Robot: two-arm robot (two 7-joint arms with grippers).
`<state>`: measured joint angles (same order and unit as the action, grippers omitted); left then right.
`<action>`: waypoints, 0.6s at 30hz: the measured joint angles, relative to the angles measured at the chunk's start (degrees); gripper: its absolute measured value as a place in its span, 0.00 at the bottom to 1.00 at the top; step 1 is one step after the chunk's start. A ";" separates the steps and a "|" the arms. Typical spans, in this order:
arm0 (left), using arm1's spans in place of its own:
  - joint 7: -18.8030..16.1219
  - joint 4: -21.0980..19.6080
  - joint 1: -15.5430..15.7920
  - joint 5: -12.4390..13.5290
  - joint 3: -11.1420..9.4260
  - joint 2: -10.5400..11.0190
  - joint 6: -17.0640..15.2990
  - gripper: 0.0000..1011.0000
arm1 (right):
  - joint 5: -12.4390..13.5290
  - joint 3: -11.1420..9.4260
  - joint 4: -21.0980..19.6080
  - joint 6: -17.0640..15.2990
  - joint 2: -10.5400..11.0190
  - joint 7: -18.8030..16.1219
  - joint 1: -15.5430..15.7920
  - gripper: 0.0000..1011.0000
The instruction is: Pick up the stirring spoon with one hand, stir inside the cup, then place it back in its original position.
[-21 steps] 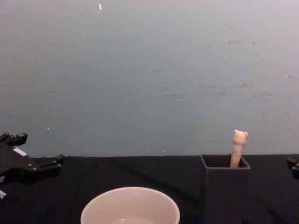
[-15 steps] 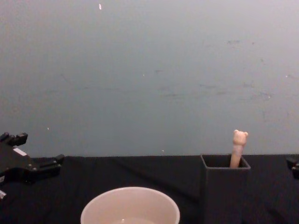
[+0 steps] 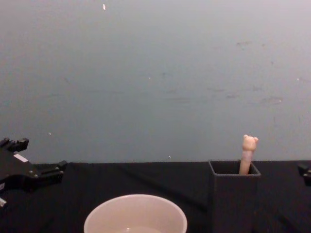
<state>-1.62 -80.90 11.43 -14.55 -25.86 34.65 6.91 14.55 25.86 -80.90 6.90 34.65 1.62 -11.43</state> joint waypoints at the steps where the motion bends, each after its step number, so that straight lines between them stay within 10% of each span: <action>1: 0.00 0.00 0.00 0.00 0.00 0.00 0.00 0.99 | 0.00 0.00 0.00 0.00 0.00 0.00 0.00 0.99; 18: 0.00 0.00 0.00 0.00 0.00 0.00 0.00 0.99 | -0.04 -0.61 0.02 0.27 -0.28 -0.55 -0.02 0.99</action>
<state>-1.62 -80.90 11.43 -14.55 -25.86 34.65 6.91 14.50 25.25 -80.88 7.17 34.37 1.07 -11.45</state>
